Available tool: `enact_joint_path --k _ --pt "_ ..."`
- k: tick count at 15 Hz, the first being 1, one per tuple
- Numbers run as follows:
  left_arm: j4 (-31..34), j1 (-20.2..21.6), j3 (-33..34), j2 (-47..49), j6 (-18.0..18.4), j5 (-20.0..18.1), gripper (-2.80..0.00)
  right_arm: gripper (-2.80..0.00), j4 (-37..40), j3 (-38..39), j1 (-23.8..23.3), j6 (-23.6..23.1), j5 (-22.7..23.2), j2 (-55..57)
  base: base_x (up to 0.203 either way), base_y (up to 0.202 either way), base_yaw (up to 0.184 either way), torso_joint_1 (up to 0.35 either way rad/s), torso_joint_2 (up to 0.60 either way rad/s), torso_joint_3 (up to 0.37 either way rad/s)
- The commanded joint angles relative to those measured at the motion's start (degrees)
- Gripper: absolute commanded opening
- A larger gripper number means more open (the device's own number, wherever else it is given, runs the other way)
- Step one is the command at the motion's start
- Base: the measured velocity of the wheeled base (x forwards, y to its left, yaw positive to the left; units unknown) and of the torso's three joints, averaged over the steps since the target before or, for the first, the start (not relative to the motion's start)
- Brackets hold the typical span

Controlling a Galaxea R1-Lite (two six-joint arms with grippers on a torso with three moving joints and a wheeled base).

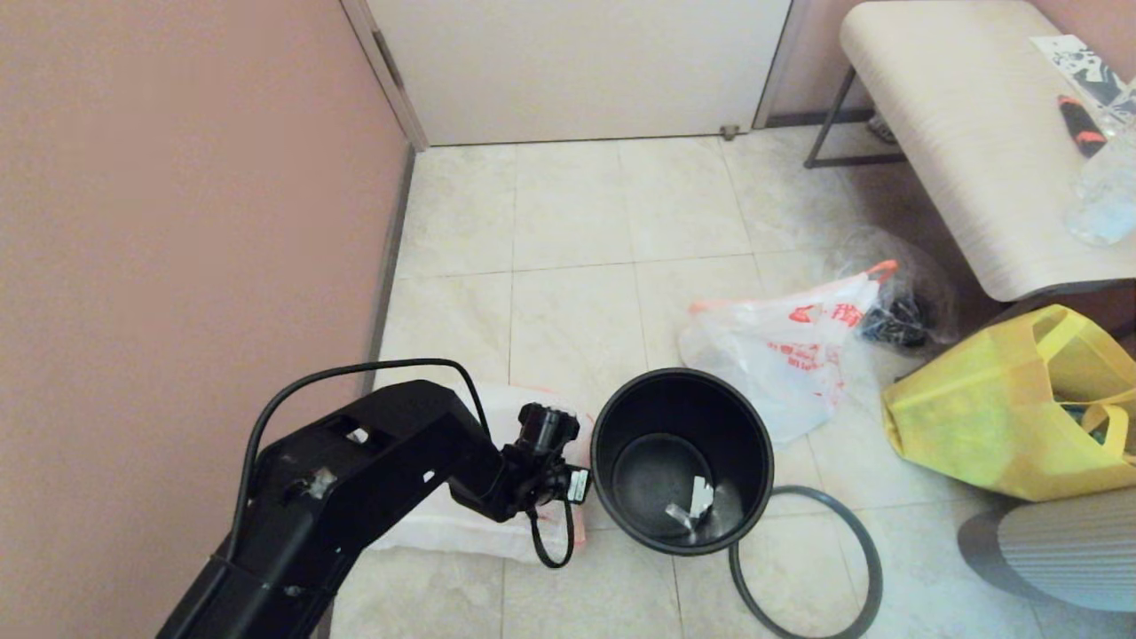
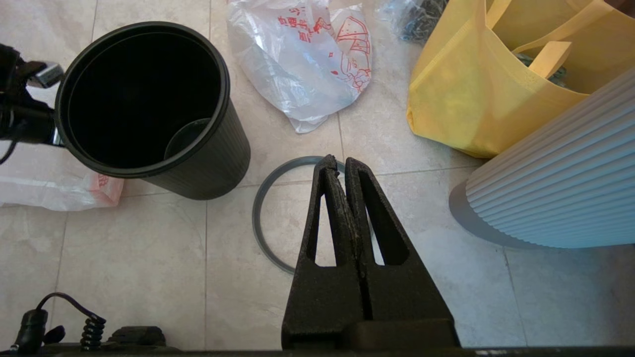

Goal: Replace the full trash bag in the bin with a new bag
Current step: Pick up a new trash bag

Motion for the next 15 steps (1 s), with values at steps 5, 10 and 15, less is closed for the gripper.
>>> enact_joint_path --k 5,10,15 --pt "-5.27 -0.04 0.58 1.41 1.66 2.29 0.0 -2.8 -0.02 0.09 0.0 0.07 0.0 0.1 0.0 0.0 0.0 0.0 0.0 0.0" --pt "-5.49 0.23 -2.03 4.45 3.52 4.99 0.0 -2.8 -0.02 0.09 0.0 0.03 0.0 0.1 0.0 0.0 0.0 0.0 0.0 0.0" --pt "-5.71 0.49 -1.54 4.87 3.55 8.78 0.0 -2.8 -0.02 0.09 0.0 0.0 0.0 0.1 0.0 0.0 0.0 0.0 0.0 0.0"
